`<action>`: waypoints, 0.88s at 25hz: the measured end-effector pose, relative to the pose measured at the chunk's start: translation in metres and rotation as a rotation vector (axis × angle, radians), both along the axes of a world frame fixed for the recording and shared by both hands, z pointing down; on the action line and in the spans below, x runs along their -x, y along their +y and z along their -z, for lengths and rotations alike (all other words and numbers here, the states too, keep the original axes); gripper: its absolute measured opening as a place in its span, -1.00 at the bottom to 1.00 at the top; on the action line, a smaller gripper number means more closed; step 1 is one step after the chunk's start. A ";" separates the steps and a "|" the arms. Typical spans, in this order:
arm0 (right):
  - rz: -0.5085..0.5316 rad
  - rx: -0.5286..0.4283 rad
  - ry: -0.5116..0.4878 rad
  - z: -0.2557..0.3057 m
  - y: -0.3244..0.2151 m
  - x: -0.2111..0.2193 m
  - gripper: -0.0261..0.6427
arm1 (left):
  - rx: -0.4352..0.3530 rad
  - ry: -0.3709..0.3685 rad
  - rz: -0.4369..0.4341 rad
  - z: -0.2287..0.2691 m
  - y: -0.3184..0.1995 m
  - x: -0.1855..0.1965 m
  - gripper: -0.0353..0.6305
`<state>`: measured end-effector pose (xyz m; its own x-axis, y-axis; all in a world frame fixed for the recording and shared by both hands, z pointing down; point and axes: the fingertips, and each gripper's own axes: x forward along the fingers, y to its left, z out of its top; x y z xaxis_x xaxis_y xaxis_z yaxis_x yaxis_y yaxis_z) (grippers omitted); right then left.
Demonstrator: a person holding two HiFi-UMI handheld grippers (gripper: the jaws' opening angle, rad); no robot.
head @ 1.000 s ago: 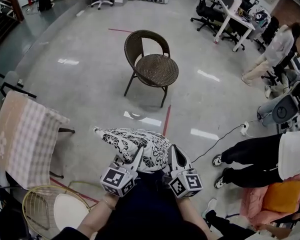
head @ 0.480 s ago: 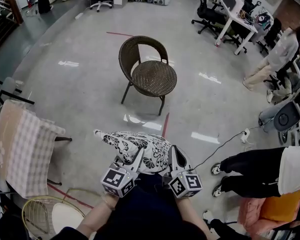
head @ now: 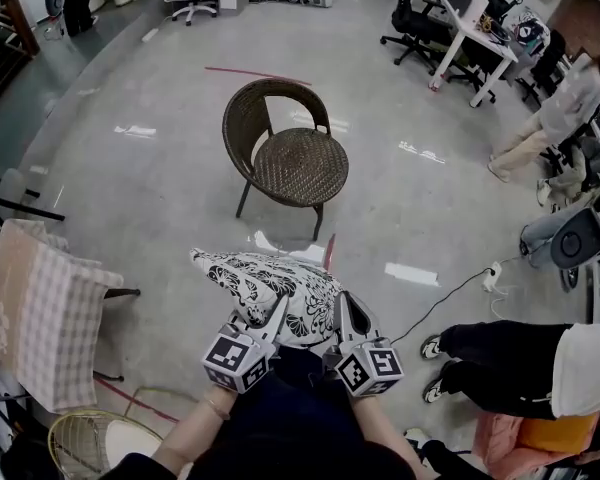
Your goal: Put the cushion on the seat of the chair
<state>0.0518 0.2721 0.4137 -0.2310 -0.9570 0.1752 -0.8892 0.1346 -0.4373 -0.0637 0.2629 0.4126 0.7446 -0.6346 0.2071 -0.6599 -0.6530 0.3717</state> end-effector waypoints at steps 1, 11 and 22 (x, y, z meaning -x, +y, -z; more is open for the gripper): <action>0.004 0.007 -0.002 -0.003 -0.004 -0.003 -0.84 | 0.003 -0.002 0.004 -0.001 -0.005 -0.004 -0.82; 0.011 -0.003 -0.026 -0.011 -0.057 -0.050 -0.84 | 0.014 -0.011 0.002 -0.014 -0.047 -0.046 -0.82; -0.004 -0.001 -0.042 -0.018 -0.065 -0.074 -0.84 | 0.002 -0.019 0.001 -0.014 -0.058 -0.071 -0.82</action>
